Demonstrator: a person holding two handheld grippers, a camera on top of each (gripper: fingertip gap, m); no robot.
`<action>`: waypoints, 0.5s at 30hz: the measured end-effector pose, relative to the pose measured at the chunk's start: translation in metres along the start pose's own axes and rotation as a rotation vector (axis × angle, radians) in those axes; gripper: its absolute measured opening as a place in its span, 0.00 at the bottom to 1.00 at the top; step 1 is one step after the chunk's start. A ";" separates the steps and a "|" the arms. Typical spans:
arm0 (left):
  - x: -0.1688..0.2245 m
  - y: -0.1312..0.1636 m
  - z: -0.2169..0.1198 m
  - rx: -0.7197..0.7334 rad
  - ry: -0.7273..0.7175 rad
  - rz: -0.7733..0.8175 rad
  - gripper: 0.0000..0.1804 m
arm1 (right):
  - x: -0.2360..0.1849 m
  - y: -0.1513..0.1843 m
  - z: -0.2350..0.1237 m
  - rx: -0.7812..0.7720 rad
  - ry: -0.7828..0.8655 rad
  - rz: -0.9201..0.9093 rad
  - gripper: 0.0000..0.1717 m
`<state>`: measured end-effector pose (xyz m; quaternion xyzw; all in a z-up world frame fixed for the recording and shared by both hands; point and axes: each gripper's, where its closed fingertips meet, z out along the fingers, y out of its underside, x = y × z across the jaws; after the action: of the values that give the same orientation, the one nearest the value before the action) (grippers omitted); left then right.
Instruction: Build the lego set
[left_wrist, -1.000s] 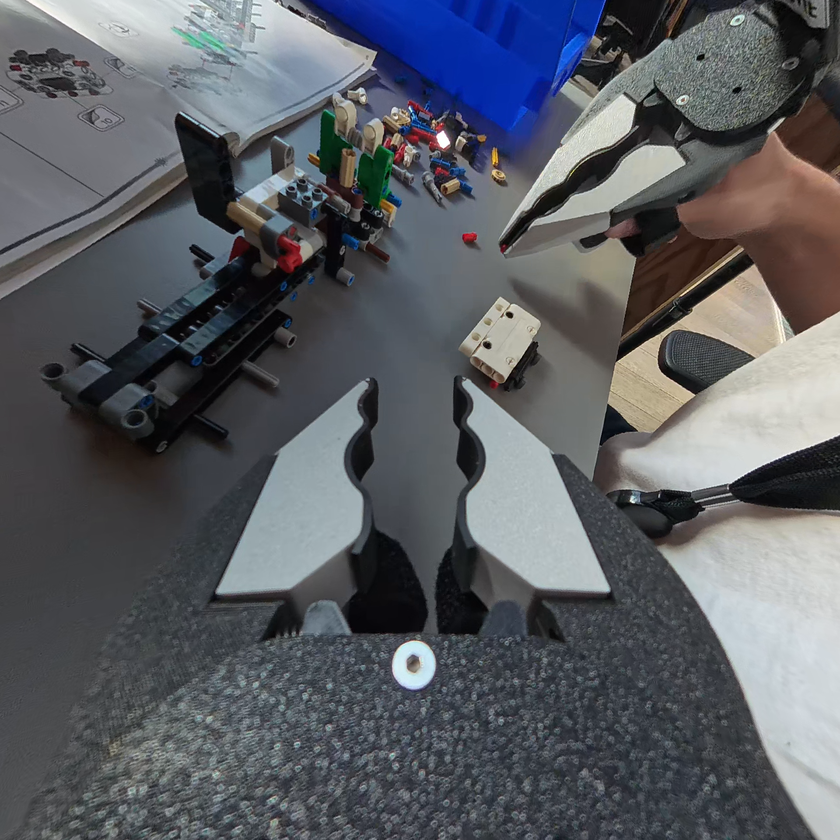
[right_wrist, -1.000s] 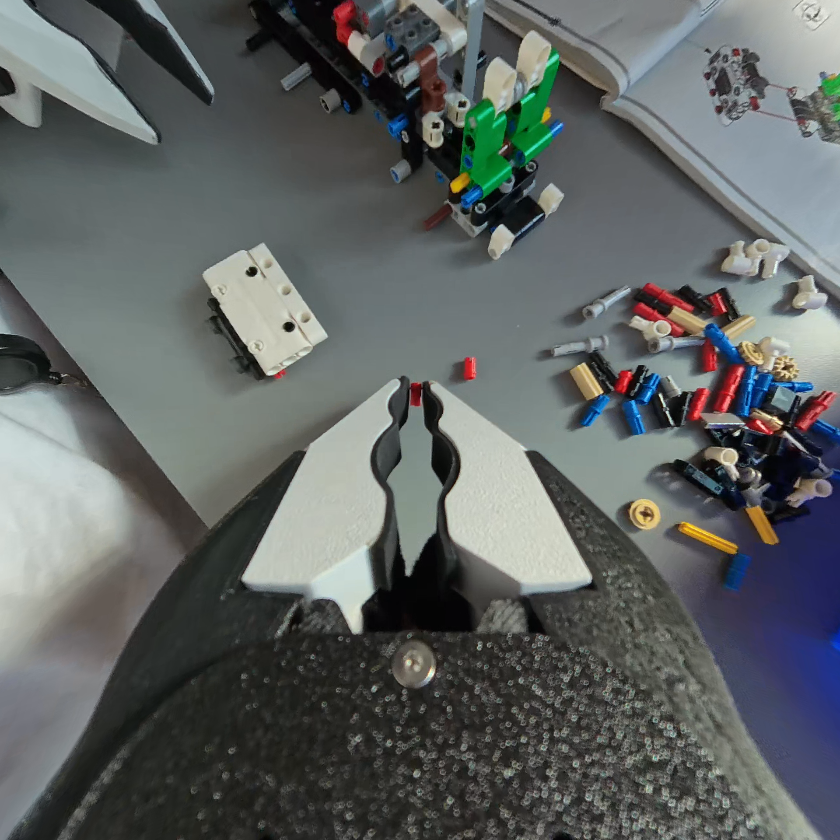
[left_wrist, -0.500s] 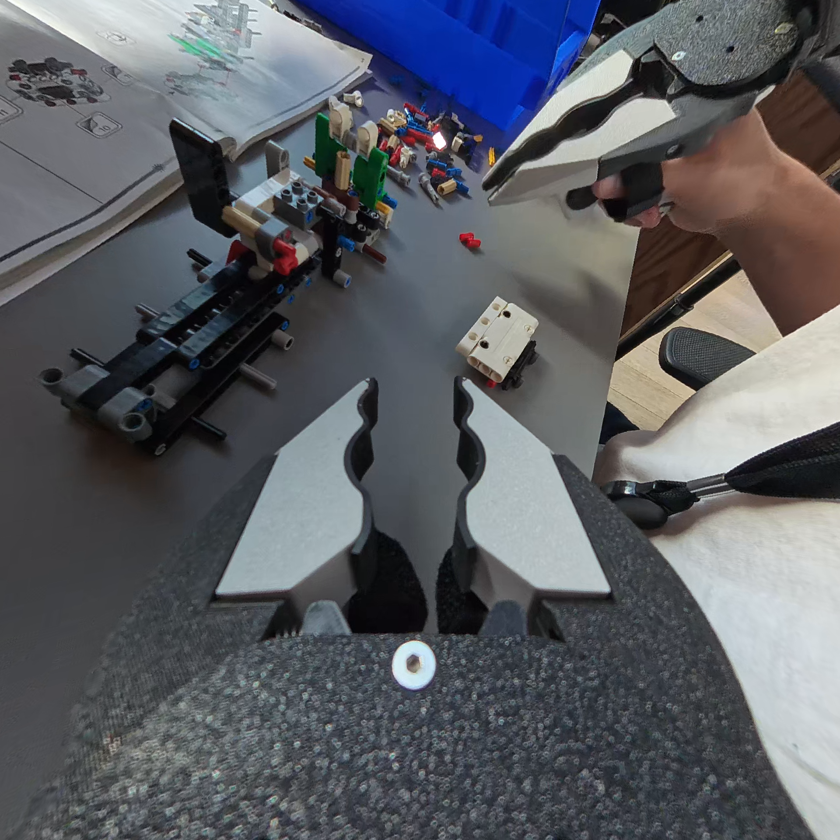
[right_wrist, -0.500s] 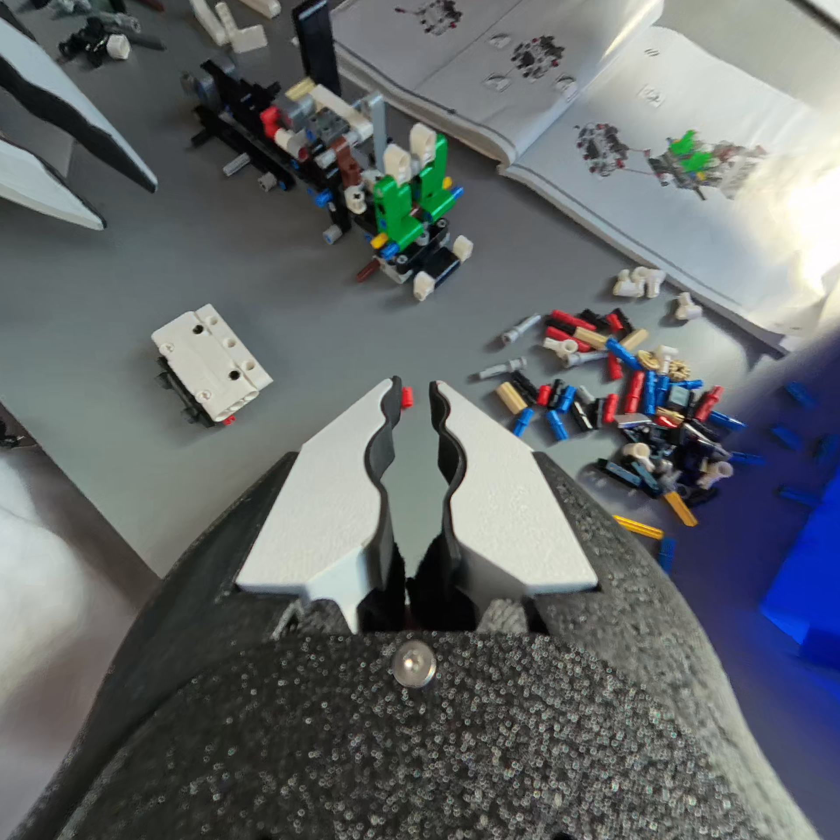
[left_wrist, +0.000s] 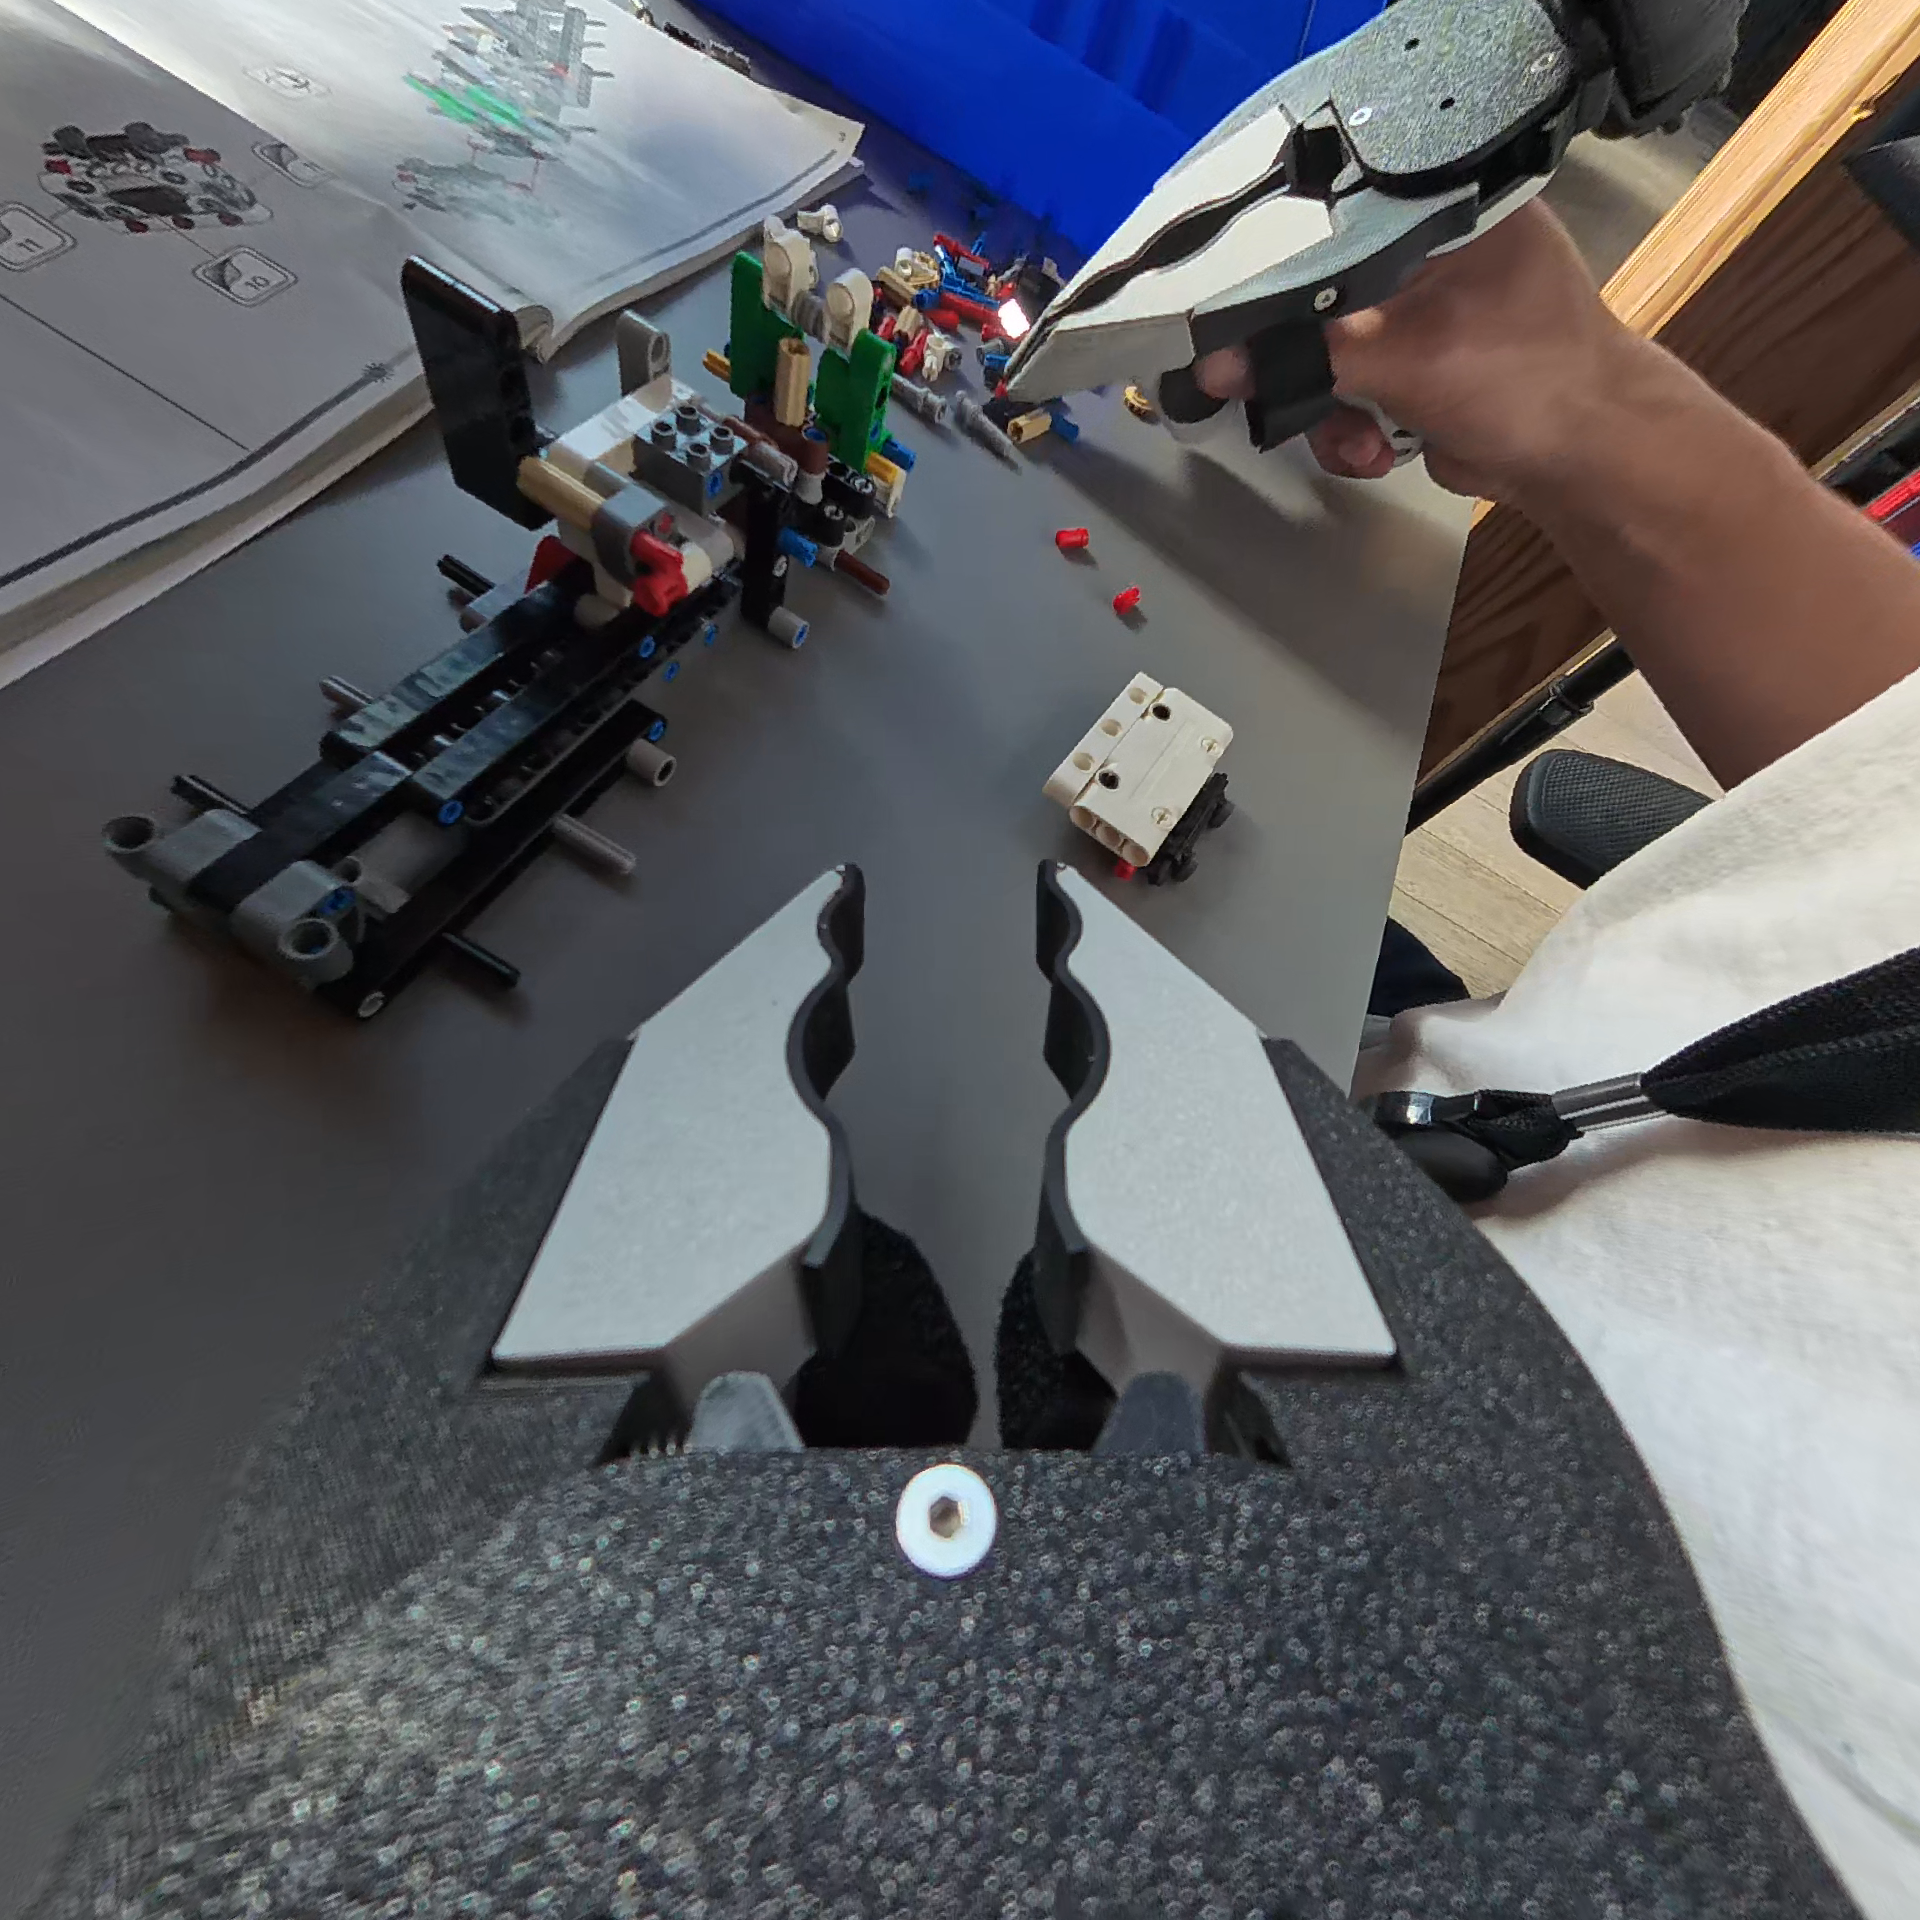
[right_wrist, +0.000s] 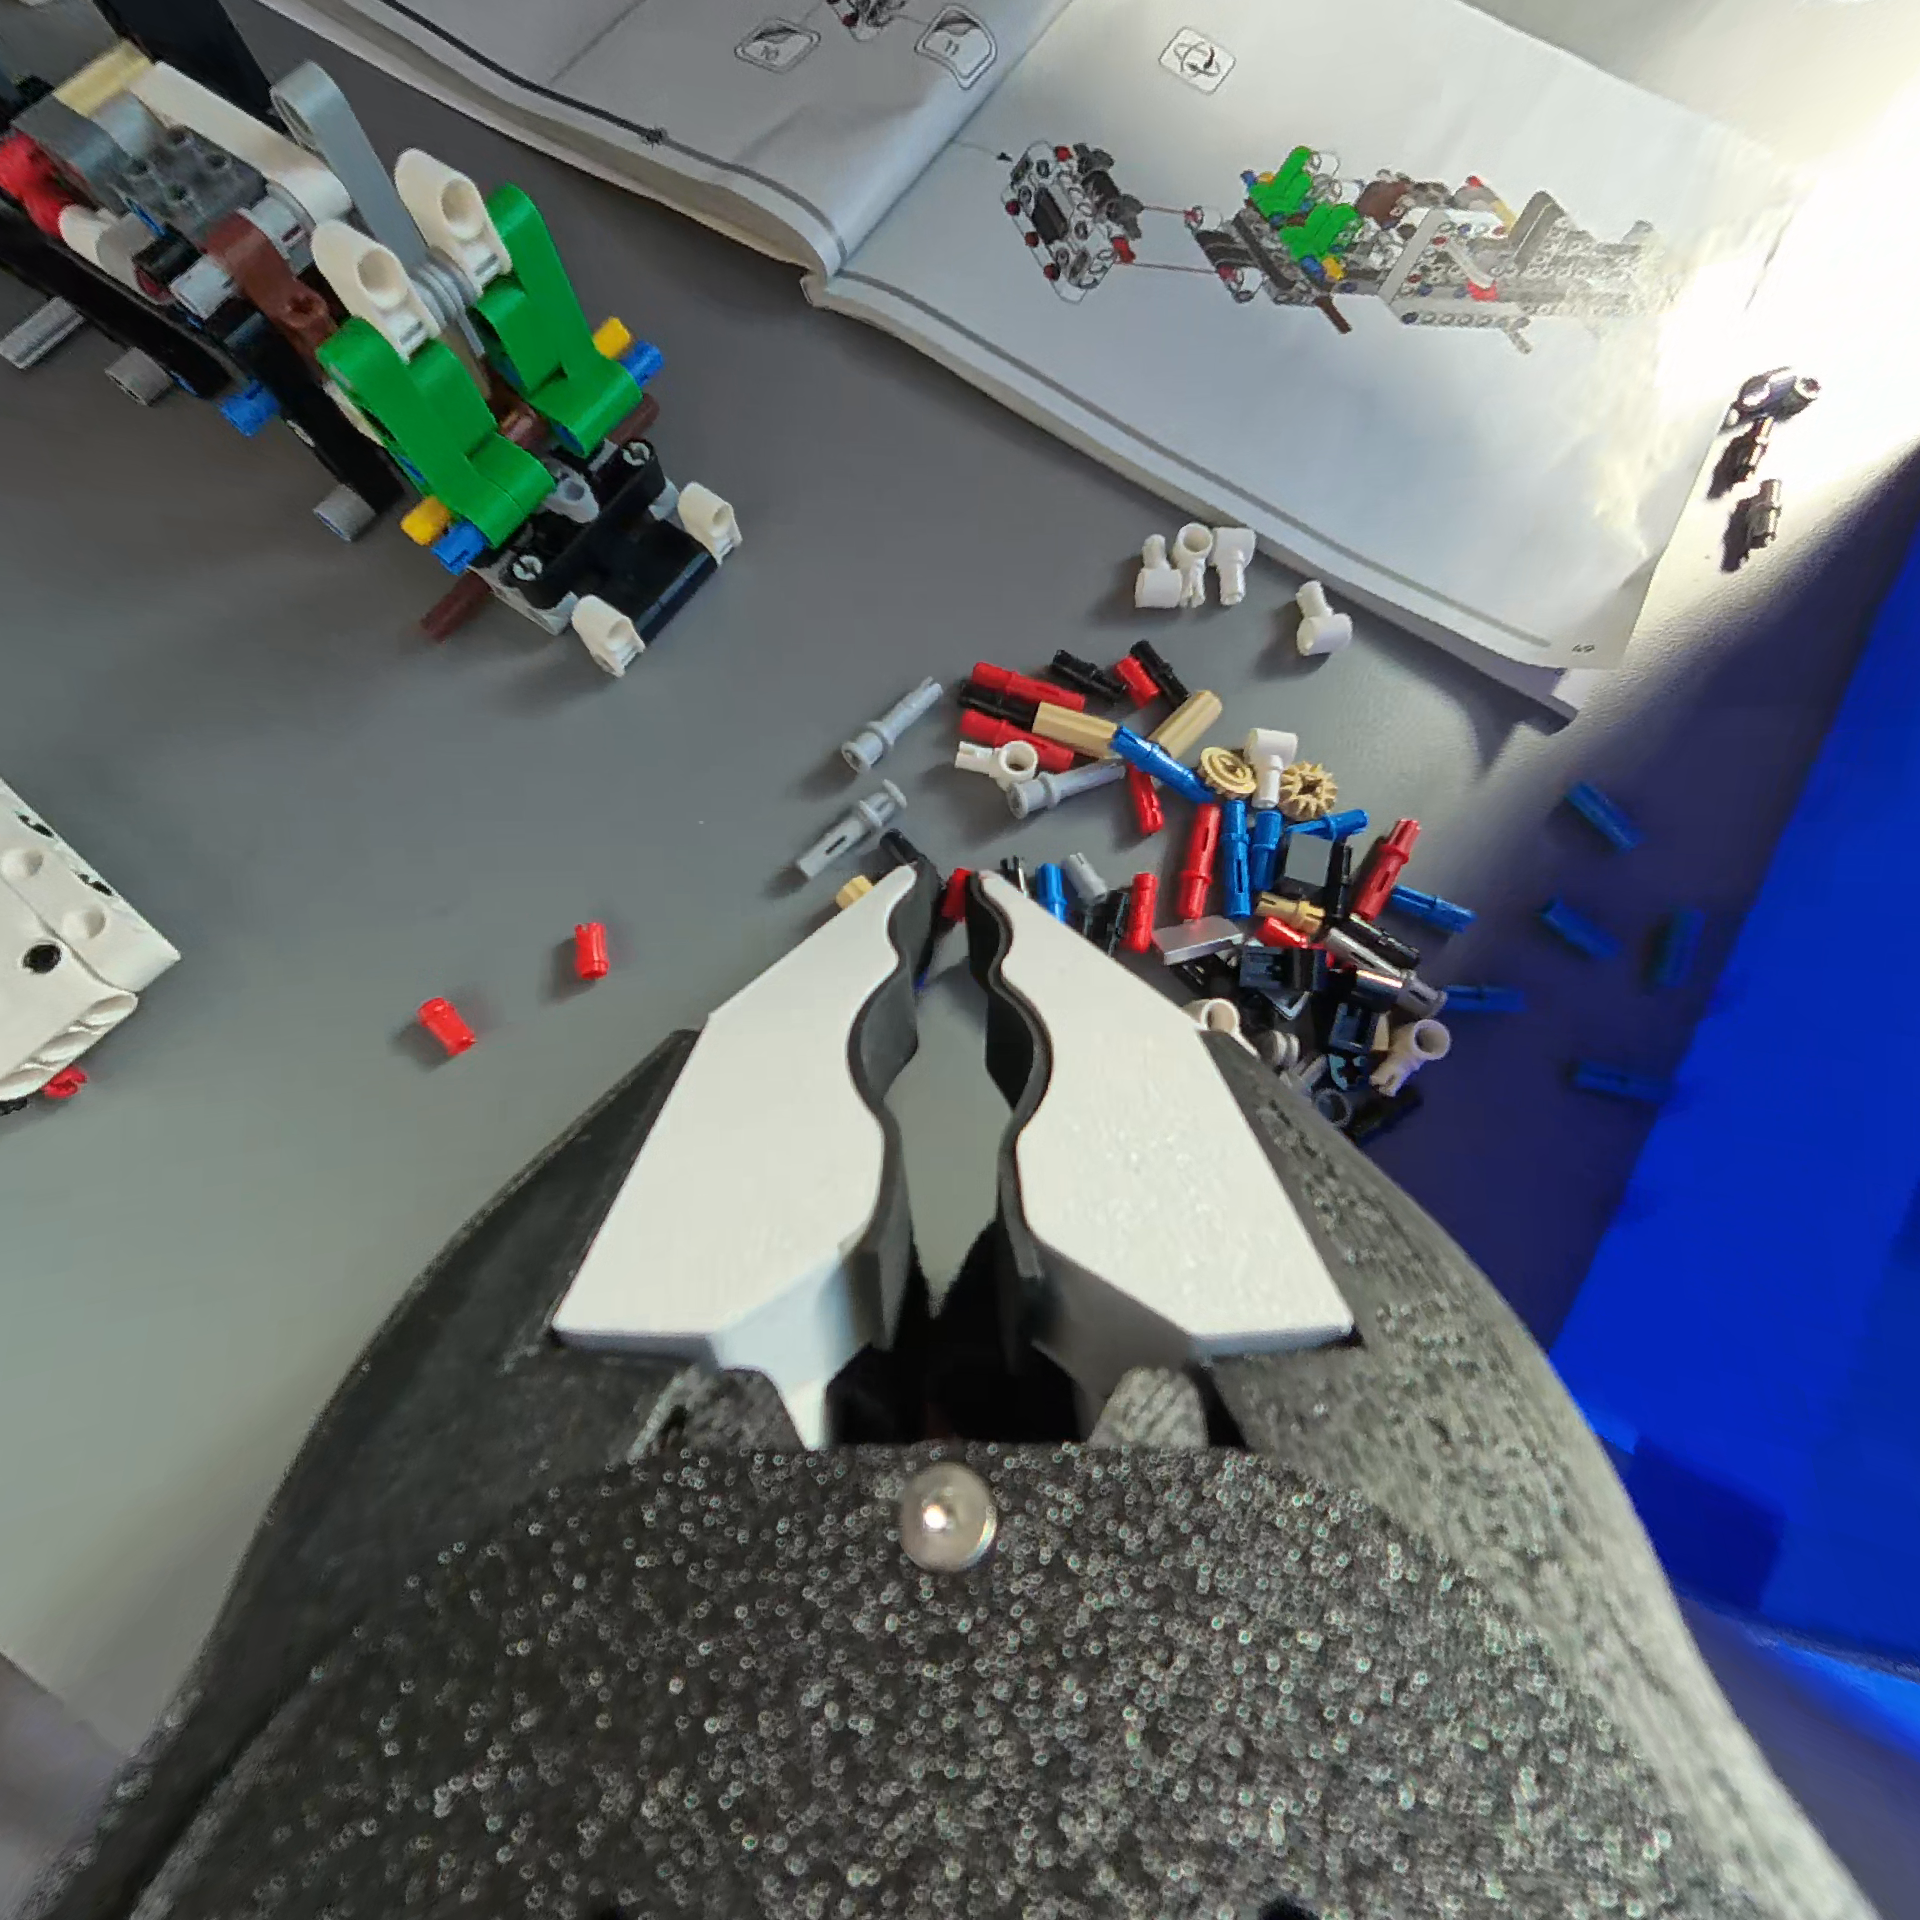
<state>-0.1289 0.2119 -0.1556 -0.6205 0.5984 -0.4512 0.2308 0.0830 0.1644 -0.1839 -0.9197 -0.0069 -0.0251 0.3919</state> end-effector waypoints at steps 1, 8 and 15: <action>0.000 0.000 0.000 0.000 0.001 -0.002 0.17 | 0.001 0.001 0.000 -0.004 0.006 0.005 0.02; 0.001 0.001 0.001 -0.011 0.006 -0.002 0.17 | 0.005 0.004 0.000 -0.012 0.007 0.011 0.04; 0.000 0.001 0.001 -0.006 0.004 -0.001 0.17 | 0.008 0.005 0.001 -0.028 0.007 0.025 0.04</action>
<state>-0.1288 0.2112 -0.1564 -0.6203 0.6000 -0.4509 0.2276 0.0911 0.1615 -0.1882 -0.9251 0.0061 -0.0237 0.3790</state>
